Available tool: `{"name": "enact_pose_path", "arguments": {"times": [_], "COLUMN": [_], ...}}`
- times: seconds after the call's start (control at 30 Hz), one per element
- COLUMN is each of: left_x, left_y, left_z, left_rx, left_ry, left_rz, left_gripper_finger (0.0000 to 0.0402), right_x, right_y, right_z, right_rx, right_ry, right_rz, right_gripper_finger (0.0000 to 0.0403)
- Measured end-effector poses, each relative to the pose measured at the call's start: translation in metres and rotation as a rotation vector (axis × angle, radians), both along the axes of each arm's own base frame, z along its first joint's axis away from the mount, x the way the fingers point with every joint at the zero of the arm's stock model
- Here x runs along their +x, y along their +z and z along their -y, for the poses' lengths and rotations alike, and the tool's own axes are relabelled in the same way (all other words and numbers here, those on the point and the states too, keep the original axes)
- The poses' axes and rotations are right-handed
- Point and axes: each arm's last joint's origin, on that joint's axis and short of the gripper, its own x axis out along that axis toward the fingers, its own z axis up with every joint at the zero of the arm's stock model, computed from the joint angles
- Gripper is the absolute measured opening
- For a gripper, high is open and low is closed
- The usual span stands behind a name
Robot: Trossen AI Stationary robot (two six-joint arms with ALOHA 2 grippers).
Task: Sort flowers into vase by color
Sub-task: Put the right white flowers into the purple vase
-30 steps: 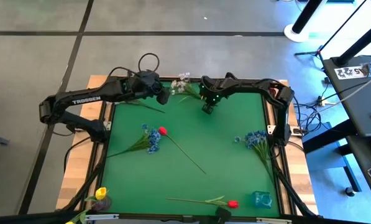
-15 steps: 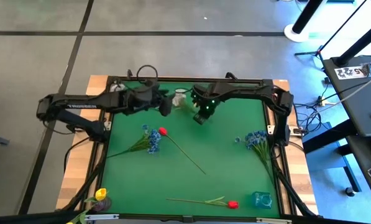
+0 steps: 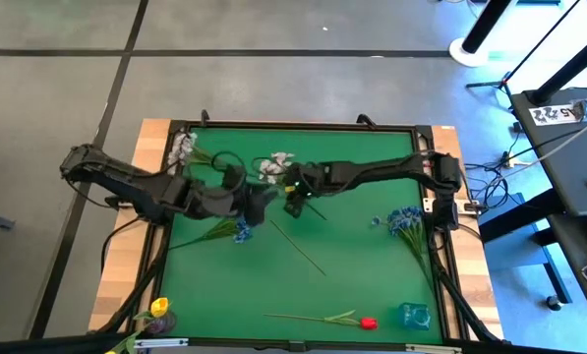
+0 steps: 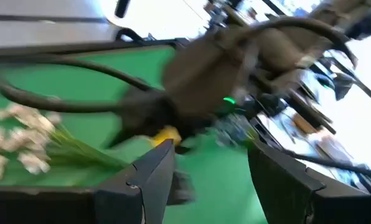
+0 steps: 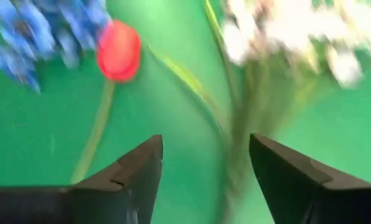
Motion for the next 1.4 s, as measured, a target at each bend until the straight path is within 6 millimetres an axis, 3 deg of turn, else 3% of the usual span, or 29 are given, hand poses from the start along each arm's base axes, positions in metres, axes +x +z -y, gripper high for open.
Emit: {"name": "enact_pose_path", "arguments": {"times": [0.13,0.3,0.43,0.57,0.63,0.77,0.87,1.0,1.1,1.23,1.4], "left_x": [-0.008,-0.021,-0.031,-0.045,-0.059,-0.089,-0.108,-0.123,-0.128,-0.12,-0.102], "left_y": [0.004,0.008,0.002,0.0,0.011,0.036,0.05,0.06,0.067,0.082,0.091], "left_z": [0.022,0.048,0.054,0.051,0.046,0.031,0.014,-0.005,-0.016,-0.025,-0.033], "left_rx": [-0.027,-0.041,0.019,0.017,0.005,0.035,0.091,0.134,0.157,0.165,0.341], "left_ry": [-0.097,-0.163,-0.074,-0.074,-0.073,-0.135,-0.195,-0.218,-0.224,-0.244,-0.215], "left_rz": [0.025,0.061,0.019,-0.044,-0.007,0.06,0.076,0.098,0.135,0.269,0.297], "left_gripper_finger": [0.0199,0.0199,0.0199,0.0199,0.0199,0.0199,0.0199,0.0204,0.022,0.0247,0.0262], "right_x": [0.011,0.012,0.012,0.014,0.015,0.015,0.014,0.005,0.002,0.002,0.004], "right_y": [-0.029,-0.061,-0.064,-0.052,-0.033,0.028,0.079,0.159,0.202,0.236,0.246], "right_z": [0.005,0.015,0.017,0.019,0.023,0.031,0.031,0.022,0.008,-0.011,-0.033], "right_rx": [-0.05,-0.096,-0.056,-0.037,-0.016,0.009,-0.012,-0.018,-0.041,-0.109,-0.091], "right_ry": [-0.054,-0.123,-0.132,-0.154,-0.189,-0.305,-0.307,-0.264,-0.208,-0.107,0.01], "right_rz": [-0.011,-0.11,-0.11,-0.095,-0.063,0.067,0.199,0.451,0.618,0.772,0.84], "right_gripper_finger": [0.024,0.0201,0.0133,0.0028,0.0015,0.0032,0.0018,0.0011,0.0021,0.0021,0.0007]}}
